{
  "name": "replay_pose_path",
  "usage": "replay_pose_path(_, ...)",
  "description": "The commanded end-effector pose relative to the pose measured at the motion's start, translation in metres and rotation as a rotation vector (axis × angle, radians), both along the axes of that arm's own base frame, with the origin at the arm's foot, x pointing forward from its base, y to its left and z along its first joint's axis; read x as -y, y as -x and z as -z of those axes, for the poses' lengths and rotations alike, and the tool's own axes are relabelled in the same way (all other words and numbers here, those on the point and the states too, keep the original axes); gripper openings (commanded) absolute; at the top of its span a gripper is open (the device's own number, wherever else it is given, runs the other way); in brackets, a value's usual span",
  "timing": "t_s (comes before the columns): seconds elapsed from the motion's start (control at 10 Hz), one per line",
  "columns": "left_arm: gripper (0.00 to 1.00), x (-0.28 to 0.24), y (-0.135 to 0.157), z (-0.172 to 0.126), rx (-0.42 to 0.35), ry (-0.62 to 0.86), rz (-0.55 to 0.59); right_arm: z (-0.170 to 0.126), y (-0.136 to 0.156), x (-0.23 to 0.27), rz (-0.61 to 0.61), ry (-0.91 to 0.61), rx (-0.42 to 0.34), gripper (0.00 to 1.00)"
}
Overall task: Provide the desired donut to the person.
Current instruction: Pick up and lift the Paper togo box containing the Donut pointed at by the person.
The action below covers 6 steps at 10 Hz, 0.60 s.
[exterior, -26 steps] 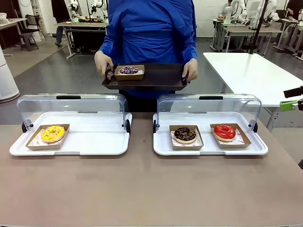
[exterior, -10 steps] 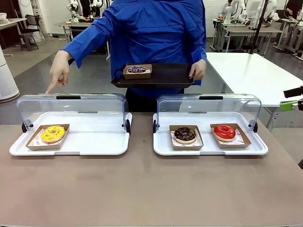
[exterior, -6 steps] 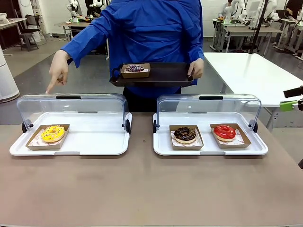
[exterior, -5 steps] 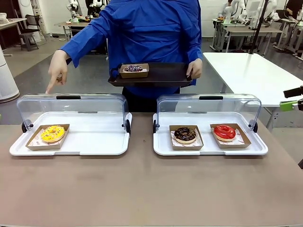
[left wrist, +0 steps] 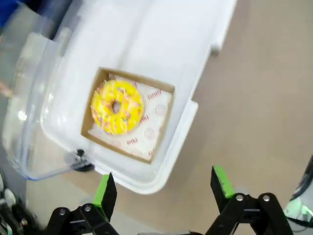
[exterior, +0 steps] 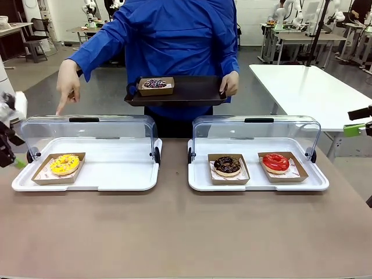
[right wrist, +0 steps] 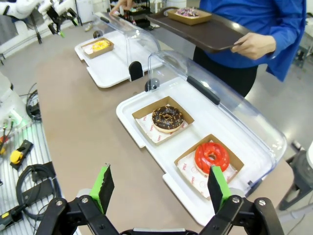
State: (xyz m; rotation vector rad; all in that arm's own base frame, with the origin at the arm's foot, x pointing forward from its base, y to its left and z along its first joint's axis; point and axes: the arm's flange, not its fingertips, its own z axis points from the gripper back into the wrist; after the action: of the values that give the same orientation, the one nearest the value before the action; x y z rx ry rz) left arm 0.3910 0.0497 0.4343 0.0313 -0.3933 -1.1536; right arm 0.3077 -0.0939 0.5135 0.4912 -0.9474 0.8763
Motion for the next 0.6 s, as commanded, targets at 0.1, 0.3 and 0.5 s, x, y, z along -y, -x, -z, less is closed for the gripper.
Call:
replay_pose_path(0.1,1.00,-0.004,-0.034,0.028,-0.136,-0.102,0.135,0.002,-0.003,0.000,-0.012,-0.015,0.018,1.00)
replay_pose_path(0.3,1.00,-0.017,-0.044,0.046,-0.190,-0.081,0.122,0.002,-0.003,0.000,-0.012,-0.015,0.018,1.00)
replay_pose_path(0.5,1.00,-0.020,-0.054,0.053,-0.173,-0.067,0.098,0.002,-0.003,0.000,-0.012,-0.015,0.018,1.00)
